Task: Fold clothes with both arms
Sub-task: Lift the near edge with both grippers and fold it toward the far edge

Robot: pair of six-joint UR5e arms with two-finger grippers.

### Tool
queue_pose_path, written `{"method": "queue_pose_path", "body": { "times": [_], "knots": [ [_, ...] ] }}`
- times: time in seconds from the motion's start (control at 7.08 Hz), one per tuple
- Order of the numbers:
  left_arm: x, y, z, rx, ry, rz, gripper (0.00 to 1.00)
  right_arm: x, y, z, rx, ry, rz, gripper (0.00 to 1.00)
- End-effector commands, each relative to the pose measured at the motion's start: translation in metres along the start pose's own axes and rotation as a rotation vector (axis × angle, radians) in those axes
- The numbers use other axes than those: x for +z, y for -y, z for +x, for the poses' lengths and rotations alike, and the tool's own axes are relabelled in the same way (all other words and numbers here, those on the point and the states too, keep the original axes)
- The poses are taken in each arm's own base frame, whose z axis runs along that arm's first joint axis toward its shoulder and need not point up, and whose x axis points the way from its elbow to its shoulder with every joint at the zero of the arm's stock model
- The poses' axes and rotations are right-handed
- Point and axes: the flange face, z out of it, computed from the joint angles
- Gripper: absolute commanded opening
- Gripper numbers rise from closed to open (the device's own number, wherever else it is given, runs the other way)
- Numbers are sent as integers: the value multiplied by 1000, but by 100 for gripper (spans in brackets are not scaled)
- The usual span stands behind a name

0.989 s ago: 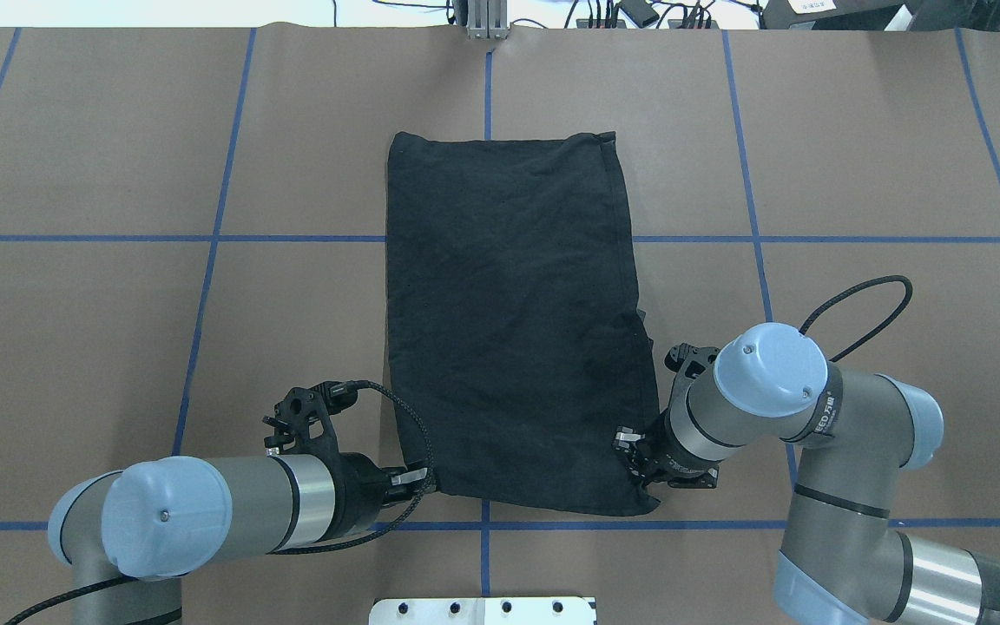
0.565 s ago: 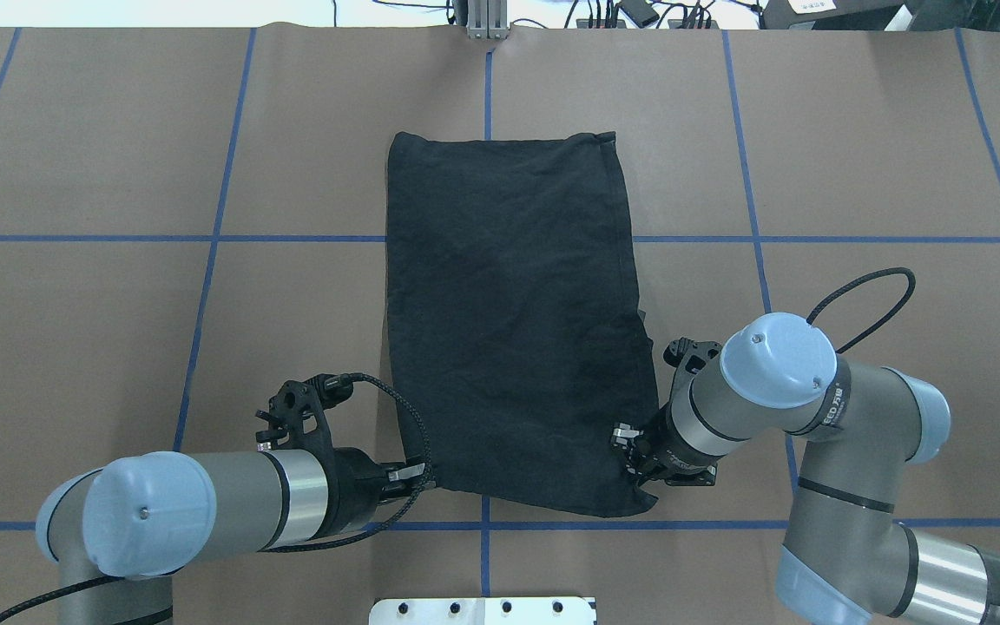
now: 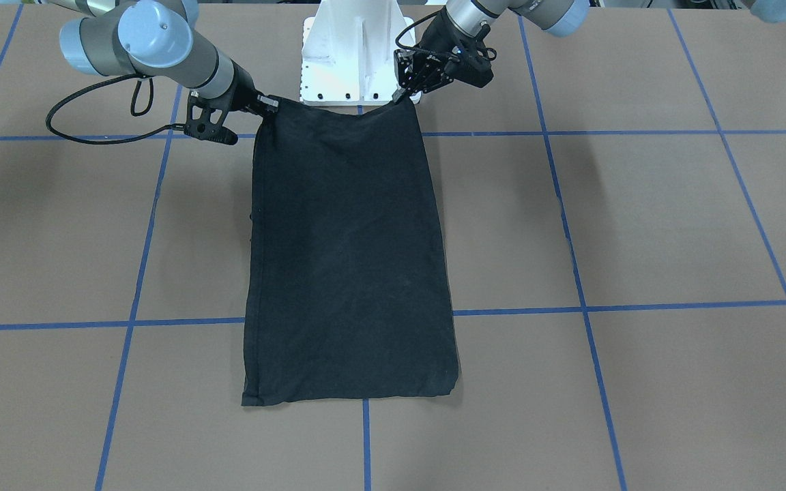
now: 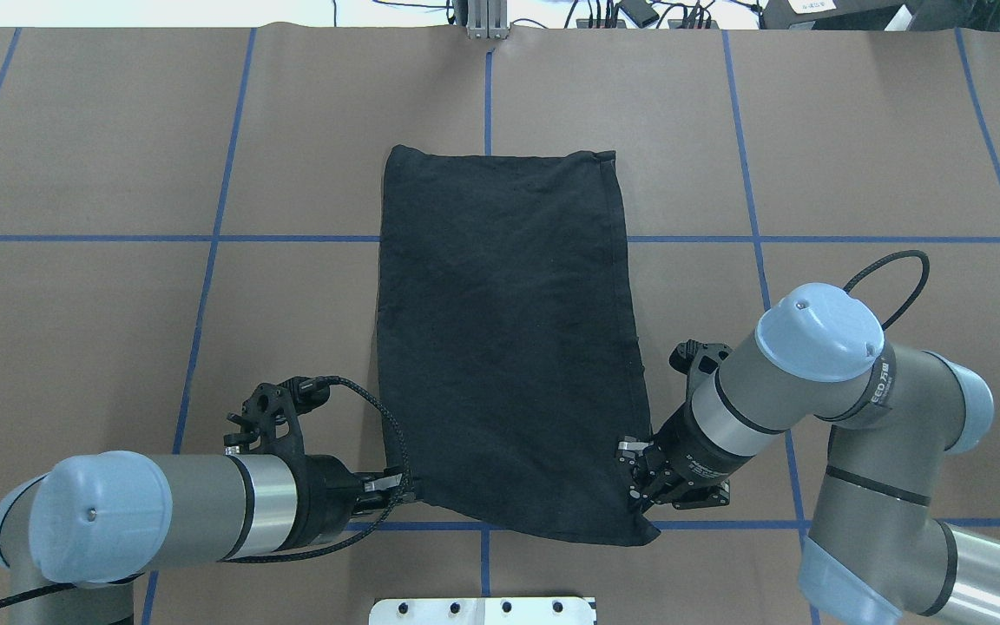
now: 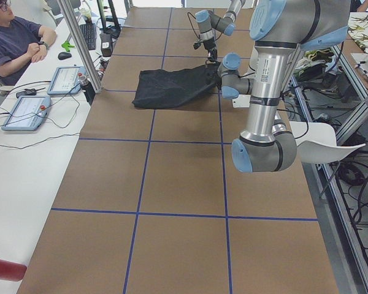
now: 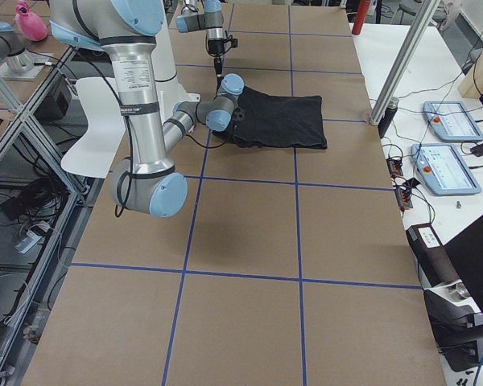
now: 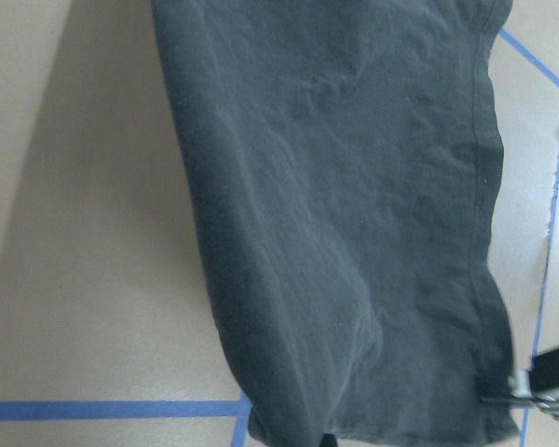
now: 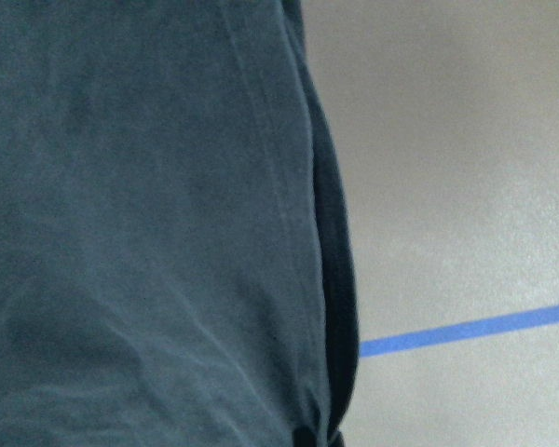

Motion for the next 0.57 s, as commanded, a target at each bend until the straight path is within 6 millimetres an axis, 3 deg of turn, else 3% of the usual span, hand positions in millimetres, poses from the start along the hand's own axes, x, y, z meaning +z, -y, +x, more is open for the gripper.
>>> {"method": "queue_pose_path", "body": {
  "times": [0.0, 0.42],
  "knots": [
    [0, -3, -22, 0, 48, -45, 0, -4, -22, 8, -13, -5, -57, 0],
    [-15, -8, -22, 1, 43, -86, 0, 1, -37, 7, 5, -10, -81, 0]
  ]
}}
